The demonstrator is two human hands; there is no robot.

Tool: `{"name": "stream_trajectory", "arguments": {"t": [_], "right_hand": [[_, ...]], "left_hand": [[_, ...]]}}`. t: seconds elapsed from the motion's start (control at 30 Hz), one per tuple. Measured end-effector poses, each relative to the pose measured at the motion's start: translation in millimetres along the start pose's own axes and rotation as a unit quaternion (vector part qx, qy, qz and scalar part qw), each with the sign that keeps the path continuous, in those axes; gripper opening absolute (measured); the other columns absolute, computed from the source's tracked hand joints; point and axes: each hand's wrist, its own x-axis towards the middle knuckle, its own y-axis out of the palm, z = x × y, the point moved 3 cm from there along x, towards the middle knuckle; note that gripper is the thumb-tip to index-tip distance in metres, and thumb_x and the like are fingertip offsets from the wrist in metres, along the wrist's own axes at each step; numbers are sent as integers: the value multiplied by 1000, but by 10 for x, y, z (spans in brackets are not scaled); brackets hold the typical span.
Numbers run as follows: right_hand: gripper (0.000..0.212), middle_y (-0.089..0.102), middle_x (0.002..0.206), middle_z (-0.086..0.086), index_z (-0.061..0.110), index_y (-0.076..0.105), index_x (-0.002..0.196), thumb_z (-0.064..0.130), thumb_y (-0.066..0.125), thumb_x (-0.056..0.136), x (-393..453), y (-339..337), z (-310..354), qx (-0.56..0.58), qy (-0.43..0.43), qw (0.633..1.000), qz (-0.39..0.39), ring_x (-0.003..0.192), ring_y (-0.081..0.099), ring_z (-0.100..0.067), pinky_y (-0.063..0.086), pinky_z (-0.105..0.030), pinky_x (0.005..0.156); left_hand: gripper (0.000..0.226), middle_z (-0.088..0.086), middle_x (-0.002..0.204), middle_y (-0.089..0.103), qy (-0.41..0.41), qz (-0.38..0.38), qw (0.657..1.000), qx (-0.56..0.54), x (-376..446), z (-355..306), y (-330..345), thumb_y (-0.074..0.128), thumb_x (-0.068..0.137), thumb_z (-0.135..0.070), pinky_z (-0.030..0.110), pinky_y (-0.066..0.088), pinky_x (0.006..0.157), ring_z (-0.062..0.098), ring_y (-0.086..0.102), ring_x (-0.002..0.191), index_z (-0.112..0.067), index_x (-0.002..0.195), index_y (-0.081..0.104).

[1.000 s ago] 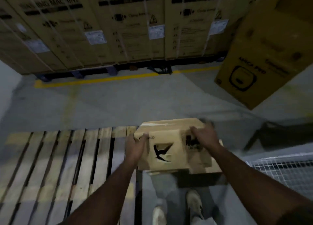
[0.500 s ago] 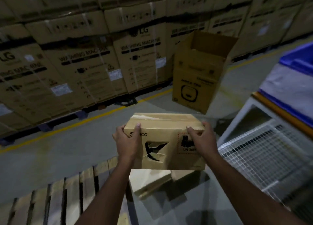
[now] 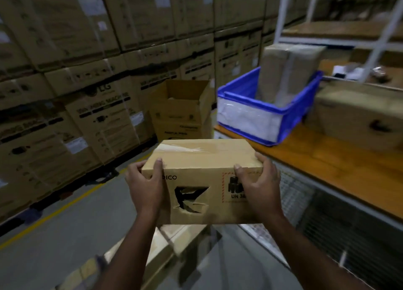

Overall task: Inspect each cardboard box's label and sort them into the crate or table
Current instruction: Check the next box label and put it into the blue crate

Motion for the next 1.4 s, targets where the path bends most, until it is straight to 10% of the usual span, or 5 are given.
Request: {"name": "stream_trajectory", "arguments": {"t": [0.6,0.93,1.1,1.4], "right_hand": [[65,41,118,15,34,42,131,57,70,78,84,-3212,-936,-55,-4,965,-255,118,40,-16,46,-48,95],[65,46,124,9,31,43,132,56,69,78,718,-3452,-1284,-91,25,953,-289,121,39,-16,48,-44,93],[75,50,129,2,32,39,137,66,64,74,1170,-3391,-1264,-129,43,941,-311,118,40,-14,46,-34,86],[94,55,127,-2,33,24,142,84,50,67,1933,-3363,-1128,-200,84,913,-345,110,59,-23,58,-48,77]], "left_hand": [[58,-1,116,48,133,250,954,-99,-2023,-1583,2189,63,82,-66,30,42,88,11,51,101,-18,113,53],[47,0,121,46,137,336,924,-118,-1929,-1830,3320,64,89,-54,23,43,76,-3,49,95,-21,117,47],[51,-1,118,47,148,349,920,-97,-1621,-1909,3819,61,86,-64,45,52,89,16,56,101,-23,113,47],[53,-6,108,54,233,362,902,-9,-1076,-2316,4420,61,80,-74,33,41,73,16,57,92,-27,105,55]]}}
